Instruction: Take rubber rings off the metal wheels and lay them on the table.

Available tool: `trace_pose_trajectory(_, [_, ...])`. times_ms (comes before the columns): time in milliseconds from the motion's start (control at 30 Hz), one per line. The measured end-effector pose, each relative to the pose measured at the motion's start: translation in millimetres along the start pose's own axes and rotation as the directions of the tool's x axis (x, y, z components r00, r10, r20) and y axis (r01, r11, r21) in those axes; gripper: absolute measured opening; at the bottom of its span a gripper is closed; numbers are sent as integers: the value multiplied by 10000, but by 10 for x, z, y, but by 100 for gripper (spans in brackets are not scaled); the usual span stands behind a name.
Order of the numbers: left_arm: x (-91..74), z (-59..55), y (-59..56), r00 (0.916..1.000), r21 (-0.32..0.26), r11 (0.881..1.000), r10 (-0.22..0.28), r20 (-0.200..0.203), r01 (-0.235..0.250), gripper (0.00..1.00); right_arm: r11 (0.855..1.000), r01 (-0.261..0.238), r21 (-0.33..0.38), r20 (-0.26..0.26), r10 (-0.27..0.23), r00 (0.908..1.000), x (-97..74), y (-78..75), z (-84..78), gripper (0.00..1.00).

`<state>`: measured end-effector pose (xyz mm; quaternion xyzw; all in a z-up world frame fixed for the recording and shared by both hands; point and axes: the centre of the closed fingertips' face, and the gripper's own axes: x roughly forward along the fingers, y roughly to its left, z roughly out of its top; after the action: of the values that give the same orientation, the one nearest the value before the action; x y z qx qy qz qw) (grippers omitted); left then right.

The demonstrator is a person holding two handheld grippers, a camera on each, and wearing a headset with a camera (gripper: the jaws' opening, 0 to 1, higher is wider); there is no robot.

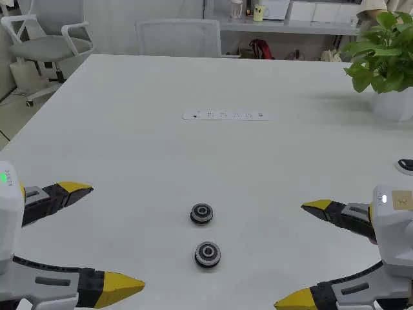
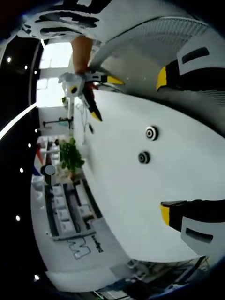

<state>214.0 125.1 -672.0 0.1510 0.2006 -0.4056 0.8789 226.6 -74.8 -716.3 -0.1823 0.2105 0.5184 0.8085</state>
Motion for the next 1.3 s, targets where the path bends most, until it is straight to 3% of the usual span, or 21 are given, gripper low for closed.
trace_pose_trajectory(500, [-34, -4, 30, 9999, -21, 10000, 86, 101, -85, 99, 9999, -49, -133, -111, 47, 9999, 60, -27, 1, 97])
trace_pose_trajectory(1300, [15, -18, 72, 10000, -75, 10000, 63, -53, -63, 100, 10000, -22, -66, -143, 21, 9999, 86, -107, -34, 97])
